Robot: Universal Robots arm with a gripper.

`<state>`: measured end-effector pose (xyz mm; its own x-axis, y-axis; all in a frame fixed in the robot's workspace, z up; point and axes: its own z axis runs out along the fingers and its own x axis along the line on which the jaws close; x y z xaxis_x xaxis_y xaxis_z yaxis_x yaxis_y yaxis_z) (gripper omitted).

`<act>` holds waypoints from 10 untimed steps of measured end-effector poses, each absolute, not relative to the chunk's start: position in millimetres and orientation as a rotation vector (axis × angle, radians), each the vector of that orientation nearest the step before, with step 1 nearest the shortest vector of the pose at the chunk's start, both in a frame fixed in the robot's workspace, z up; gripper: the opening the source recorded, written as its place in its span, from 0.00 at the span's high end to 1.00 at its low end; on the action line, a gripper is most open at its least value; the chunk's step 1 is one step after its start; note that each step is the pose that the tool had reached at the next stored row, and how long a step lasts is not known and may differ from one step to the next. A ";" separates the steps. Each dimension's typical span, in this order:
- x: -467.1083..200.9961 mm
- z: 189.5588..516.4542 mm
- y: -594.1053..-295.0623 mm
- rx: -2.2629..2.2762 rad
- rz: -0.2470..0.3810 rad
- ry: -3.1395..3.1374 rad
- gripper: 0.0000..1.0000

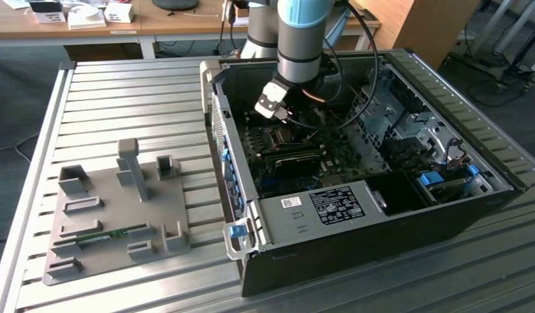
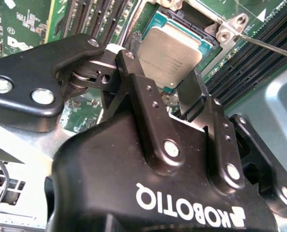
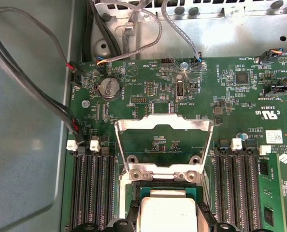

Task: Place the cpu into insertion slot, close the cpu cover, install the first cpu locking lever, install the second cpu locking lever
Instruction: 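Place the cpu into insertion slot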

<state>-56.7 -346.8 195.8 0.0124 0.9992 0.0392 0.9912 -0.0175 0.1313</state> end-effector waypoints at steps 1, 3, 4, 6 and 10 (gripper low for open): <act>-56.7 194.9 -346.8 2.187 0.185 2.154 0.46; -56.7 194.2 -346.8 2.187 0.185 2.154 0.46; -56.7 194.0 -346.8 2.187 0.186 2.154 0.46; -56.7 193.4 -346.7 2.187 0.186 2.154 0.46; -56.7 193.3 -346.8 2.187 0.185 2.154 0.46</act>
<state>-56.7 -346.8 193.3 0.0124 0.9991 0.0393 0.9912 -0.0175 0.1314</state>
